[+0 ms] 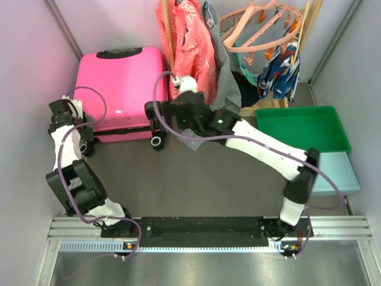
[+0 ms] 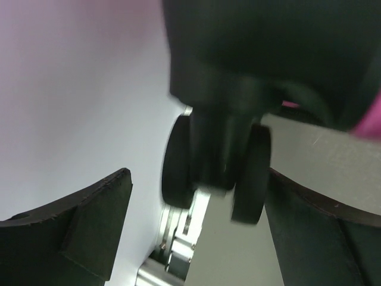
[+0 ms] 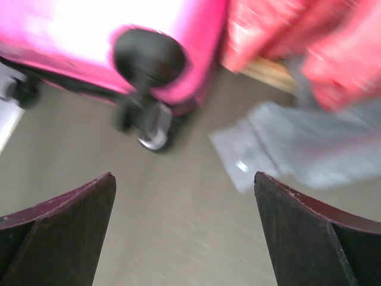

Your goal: Open, take out, and arrange the luggage

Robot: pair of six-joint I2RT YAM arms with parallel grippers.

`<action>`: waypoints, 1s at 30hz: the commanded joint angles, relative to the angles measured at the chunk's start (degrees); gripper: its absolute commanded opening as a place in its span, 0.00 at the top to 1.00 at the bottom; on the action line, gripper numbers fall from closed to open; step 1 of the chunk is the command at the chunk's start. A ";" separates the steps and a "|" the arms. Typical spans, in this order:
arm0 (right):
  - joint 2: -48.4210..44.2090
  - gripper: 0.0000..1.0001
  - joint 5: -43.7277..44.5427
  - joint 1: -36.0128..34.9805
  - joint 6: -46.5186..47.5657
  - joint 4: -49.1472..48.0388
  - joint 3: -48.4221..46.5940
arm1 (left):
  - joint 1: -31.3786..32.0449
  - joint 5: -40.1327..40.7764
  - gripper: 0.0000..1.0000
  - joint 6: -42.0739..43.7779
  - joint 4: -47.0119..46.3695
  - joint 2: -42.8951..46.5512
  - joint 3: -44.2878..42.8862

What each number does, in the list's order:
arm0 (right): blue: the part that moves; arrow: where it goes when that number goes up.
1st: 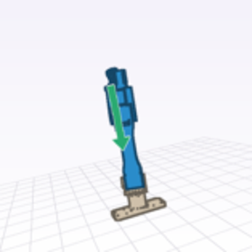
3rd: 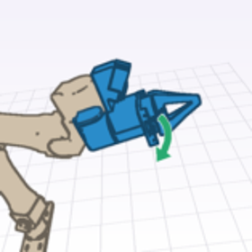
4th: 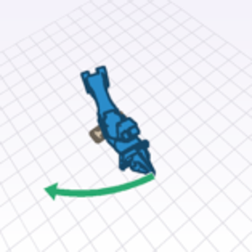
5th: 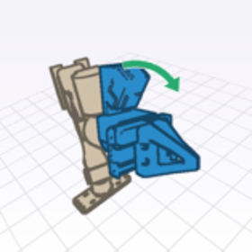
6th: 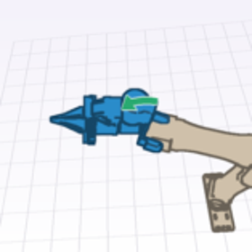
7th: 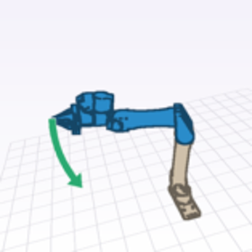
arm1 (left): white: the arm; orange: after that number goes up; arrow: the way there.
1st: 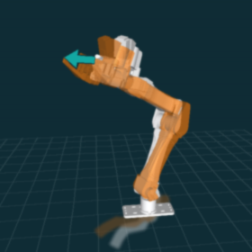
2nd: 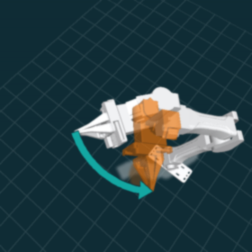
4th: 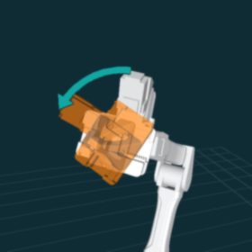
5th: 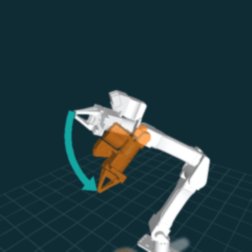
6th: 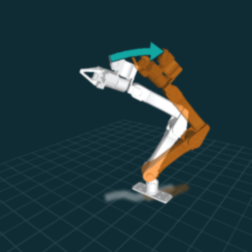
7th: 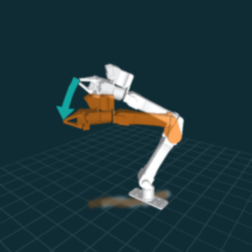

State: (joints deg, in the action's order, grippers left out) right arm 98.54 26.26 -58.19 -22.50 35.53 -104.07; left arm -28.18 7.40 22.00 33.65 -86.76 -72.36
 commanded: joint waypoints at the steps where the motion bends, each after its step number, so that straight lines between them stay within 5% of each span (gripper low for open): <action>1: 12.24 0.02 3.44 -1.13 0.35 -1.26 -16.02 | -0.29 -5.11 0.08 1.90 -5.51 -2.09 -2.70; 4: 22.17 0.02 6.25 -1.13 1.49 0.07 -25.00 | -0.20 -9.14 0.10 2.43 -7.19 -2.97 -2.61; 11: 33.09 0.03 11.09 -1.13 5.01 -8.55 -29.25 | -0.29 -14.87 0.26 2.87 -9.22 -3.59 -1.65; 21: 38.57 0.13 15.14 -0.26 7.82 -8.02 -32.69 | -0.20 -19.61 0.91 3.49 -3.86 -4.38 -2.00; 30: 32.52 0.87 11.01 0.45 7.92 -7.67 -23.05 | -0.12 -23.47 1.00 4.36 6.33 2.71 0.63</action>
State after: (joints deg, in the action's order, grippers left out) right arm 136.88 36.77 -59.33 -16.01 28.32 -132.38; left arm -29.54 -7.88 25.56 29.65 -89.36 -73.34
